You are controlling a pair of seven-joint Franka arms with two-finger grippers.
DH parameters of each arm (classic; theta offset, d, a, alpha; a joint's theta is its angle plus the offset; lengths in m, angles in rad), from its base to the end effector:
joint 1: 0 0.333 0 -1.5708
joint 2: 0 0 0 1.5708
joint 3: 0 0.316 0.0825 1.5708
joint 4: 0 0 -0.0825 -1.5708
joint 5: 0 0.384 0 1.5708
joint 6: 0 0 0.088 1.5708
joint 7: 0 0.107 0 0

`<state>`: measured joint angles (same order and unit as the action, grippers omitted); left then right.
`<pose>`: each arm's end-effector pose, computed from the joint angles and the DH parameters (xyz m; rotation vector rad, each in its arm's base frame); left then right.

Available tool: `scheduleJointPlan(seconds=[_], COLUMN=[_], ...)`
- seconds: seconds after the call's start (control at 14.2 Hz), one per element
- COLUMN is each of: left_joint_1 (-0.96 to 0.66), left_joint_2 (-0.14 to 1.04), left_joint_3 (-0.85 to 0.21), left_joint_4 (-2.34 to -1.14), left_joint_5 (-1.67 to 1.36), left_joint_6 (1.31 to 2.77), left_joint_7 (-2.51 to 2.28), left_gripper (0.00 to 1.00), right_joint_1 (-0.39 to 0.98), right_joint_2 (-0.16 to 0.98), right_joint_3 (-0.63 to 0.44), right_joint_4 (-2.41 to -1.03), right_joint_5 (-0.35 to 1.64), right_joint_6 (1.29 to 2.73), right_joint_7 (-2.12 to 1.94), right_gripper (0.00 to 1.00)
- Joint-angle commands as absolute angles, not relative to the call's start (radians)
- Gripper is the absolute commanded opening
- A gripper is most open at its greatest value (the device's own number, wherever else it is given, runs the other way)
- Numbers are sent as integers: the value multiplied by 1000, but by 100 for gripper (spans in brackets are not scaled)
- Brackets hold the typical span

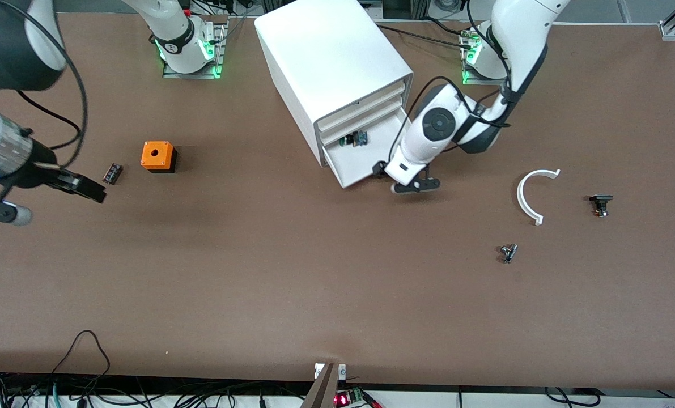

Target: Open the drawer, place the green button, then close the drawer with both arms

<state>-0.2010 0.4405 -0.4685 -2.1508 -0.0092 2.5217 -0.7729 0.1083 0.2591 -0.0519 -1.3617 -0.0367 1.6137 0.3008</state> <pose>0.4438 -0.3529 0.2128 2.9911 0.2210 -0.2253 0.6345 0.0363 0.5732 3.0688 -0.3716 0.0035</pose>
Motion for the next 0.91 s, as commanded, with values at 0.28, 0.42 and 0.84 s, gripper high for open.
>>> scheduleJointPlan(seconds=[0.28, 0.42, 0.84], left_joint_1=[-202, -202, -29], left_joint_2=[391, 393, 224], left_joint_3=[-560, -561, -520], left_joint_4=[-2192, -2186, -2080], left_joint_5=[17, 17, 20], left_joint_6=[2411, 2413, 2384], left_joint_7=[-788, -788, -792], left_gripper=[100, 100, 100], right_joint_1=[21, 23, 31], right_joint_2=[166, 158, 121], right_joint_3=[-40, -32, -28], right_joint_4=[-1519, -1519, -1564], right_joint_5=[-32, -23, -25], right_joint_6=[1647, 1641, 1644], right_joint_7=[5, 11, 40], right_gripper=[100, 100, 100])
